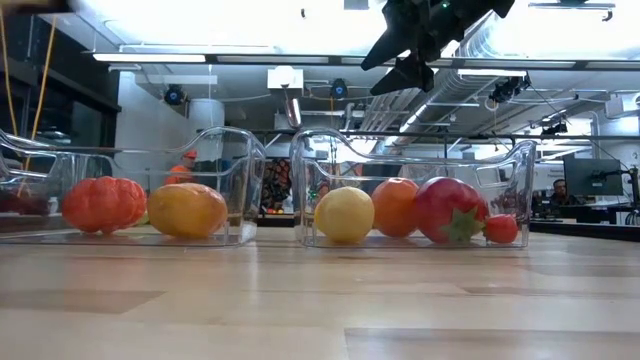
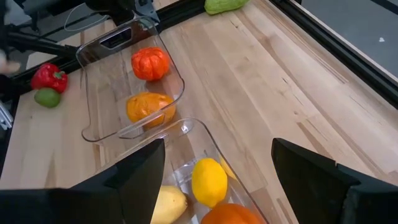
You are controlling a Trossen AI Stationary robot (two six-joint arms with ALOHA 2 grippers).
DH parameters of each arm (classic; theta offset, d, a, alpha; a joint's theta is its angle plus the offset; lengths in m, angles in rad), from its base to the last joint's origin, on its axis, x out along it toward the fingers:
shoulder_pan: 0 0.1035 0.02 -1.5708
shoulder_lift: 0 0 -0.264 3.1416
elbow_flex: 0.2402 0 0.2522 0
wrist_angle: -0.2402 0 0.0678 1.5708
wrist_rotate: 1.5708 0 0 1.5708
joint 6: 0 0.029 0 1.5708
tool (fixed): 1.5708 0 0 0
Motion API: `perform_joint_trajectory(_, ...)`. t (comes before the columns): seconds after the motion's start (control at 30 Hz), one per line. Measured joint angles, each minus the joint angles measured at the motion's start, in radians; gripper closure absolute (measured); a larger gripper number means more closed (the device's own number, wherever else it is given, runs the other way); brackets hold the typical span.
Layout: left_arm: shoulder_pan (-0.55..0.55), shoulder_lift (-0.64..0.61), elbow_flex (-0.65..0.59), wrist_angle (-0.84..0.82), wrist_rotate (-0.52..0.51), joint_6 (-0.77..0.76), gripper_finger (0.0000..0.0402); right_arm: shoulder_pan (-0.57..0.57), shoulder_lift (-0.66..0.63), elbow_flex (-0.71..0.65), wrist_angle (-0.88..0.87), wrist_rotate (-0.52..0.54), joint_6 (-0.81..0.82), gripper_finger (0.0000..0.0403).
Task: Sort produce into baskets
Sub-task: Put the white garlic into the left transparent bin, then put the green cucumber into the left transparent bin
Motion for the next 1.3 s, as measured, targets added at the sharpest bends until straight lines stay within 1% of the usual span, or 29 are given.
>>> perform_joint_trajectory(0.07,0.076,-0.047,0.016,0.001,-0.147,0.076,0.0234,0.0,0.0,0.0,0.0,0.0,0.0,0.0116)
perform_joint_trajectory(0.13,0.172,-0.069,0.02,0.011,-0.258,0.181,0.0233,0.0,0.0,0.0,0.0,0.0,0.0,0.0116)
perform_joint_trajectory(0.17,0.223,-0.071,0.02,0.013,-0.283,0.24,0.0233,0.0,0.0,0.0,0.0,0.0,0.0,0.0116)
perform_joint_trajectory(0.23,0.328,-0.062,0.019,0.022,-0.295,0.353,0.0233,0.0,0.0,0.0,0.0,0.0,0.0,0.0116)
perform_joint_trajectory(0.3,0.417,-0.041,0.019,0.044,-0.272,0.412,0.0232,0.0,0.0,0.0,0.0,0.0,0.0,0.0116)
perform_joint_trajectory(0.37,0.484,-0.017,0.019,0.063,-0.2,0.453,0.0231,0.0,0.0,0.0,0.0,0.0,0.0,0.0116)
perform_joint_trajectory(0.47,0.543,0.019,0.018,0.125,-0.114,0.511,0.0231,0.0,0.0,0.0,0.0,0.0,0.0,0.0116)
perform_joint_trajectory(0.57,0.573,0.055,0.018,0.212,-0.084,0.561,0.0231,0.0,0.0,0.0,0.0,0.0,0.006,0.0116)
perform_joint_trajectory(0.63,0.584,0.078,0.018,0.242,-0.067,0.575,0.0231,0.0,0.0,0.0,0.0,0.0,0.029,0.0116)
perform_joint_trajectory(0.8,0.587,0.126,0.018,0.17,0.022,0.556,0.0223,0.0,0.0,0.0,0.0,0.0,0.06,0.0116)
perform_joint_trajectory(0.93,0.589,0.143,-0.014,0.139,0.089,0.52,0.0194,0.0,0.0,0.0,0.0,0.0,0.06,0.0116)
perform_joint_trajectory(1.03,0.59,0.143,-0.046,0.083,0.1,0.481,0.0165,0.0,0.0,0.0,0.0,0.0,0.064,0.0116)
perform_joint_trajectory(1.17,0.608,0.141,-0.049,-0.008,0.09,0.47,0.0123,0.0,0.0,0.0,0.0,0.0,0.063,0.0116)
perform_joint_trajectory(1.23,0.628,0.13,-0.049,-0.029,0.064,0.47,0.0106,0.0,0.0,0.0,0.0,0.0,0.063,0.0116)
perform_joint_trajectory(1.3,0.665,0.111,-0.046,-0.059,0.009,0.455,0.0095,0.0,0.0,0.0,0.0,0.0,0.063,0.0116)
